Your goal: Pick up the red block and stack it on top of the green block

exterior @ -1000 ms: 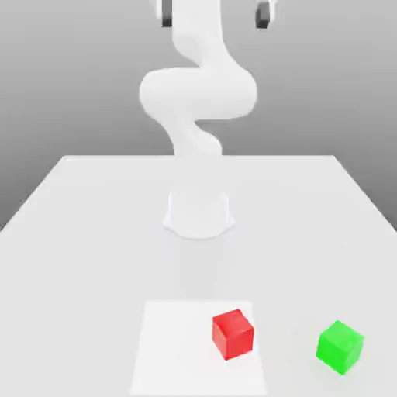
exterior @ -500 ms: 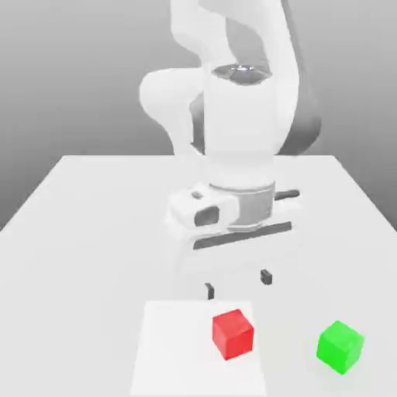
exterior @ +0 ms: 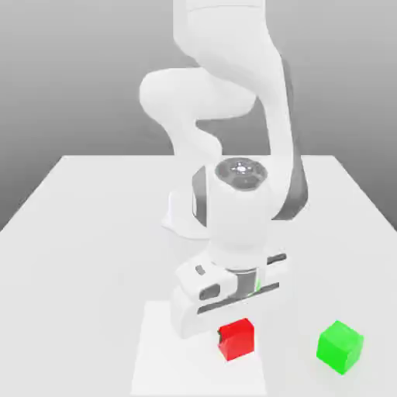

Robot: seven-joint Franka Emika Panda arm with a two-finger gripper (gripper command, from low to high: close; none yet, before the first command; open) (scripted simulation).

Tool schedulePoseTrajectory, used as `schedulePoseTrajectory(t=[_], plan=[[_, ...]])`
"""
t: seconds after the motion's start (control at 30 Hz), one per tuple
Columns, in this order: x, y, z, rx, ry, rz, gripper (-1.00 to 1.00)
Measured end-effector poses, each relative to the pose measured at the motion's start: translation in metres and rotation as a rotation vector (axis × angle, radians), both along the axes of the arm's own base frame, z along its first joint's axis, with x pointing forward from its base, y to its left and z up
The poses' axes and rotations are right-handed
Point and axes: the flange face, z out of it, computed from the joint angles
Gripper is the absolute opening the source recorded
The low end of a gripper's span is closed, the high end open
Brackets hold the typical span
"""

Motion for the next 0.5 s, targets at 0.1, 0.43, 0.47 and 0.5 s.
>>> schedulePoseTrajectory(t=[0.1, 0.43, 0.47, 0.5], plan=[[0.000, 0.000, 0.031, 0.000, 0.000, 0.000, -1.00], [0.012, 0.166, 0.072, 0.001, 0.001, 0.614, -1.00], [0.012, 0.171, 0.063, 0.001, 0.001, 0.629, -1.00], [0.013, 0.173, 0.051, 0.001, 0.001, 0.637, -1.00]])
